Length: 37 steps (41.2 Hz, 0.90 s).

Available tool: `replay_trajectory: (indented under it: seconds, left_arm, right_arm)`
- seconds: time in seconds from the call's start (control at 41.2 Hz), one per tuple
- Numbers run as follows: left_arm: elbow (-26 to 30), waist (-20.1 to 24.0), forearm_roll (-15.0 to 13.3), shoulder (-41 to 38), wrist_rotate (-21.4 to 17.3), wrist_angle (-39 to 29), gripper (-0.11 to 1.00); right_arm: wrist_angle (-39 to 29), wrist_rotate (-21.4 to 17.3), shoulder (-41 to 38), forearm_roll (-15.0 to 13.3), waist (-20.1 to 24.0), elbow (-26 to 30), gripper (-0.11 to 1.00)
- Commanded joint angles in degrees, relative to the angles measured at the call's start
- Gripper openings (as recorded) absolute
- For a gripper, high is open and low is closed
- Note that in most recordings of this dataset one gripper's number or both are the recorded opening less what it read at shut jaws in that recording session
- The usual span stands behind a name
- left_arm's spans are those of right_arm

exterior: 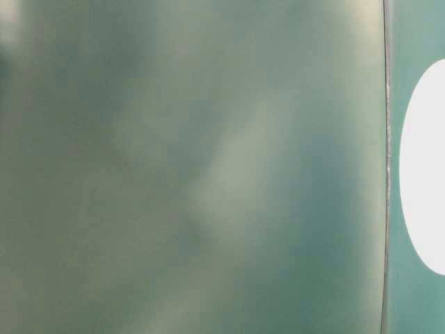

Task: Scoop the yellow hexagonal prism block from the bowl with a spoon using the right arm.
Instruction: 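Move the right gripper to the pink spoon handle on the rest, then close the right gripper on the spoon handle and lift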

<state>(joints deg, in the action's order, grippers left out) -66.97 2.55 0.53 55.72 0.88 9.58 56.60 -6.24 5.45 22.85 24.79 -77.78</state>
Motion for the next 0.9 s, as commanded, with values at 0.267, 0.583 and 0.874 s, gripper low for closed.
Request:
replay_trajectory:
  seconds: [0.267, 0.583, 0.874]
  left_arm:
    - [1.4, 0.1, 0.2, -0.2, 0.0, 0.3, 0.03]
    - [1.4, 0.1, 0.1, -0.3, 0.0, 0.3, 0.03]
    - [1.4, 0.1, 0.1, -0.3, 0.0, 0.3, 0.03]
  right_arm:
    - [0.7, -0.7, -2.5, 0.4, 1.4, 0.8, 0.65]
    - [0.4, -0.7, -4.9, 0.6, 1.4, 0.4, 0.65]
    - [0.4, -0.6, -7.9, 0.6, 1.5, 0.4, 0.65]
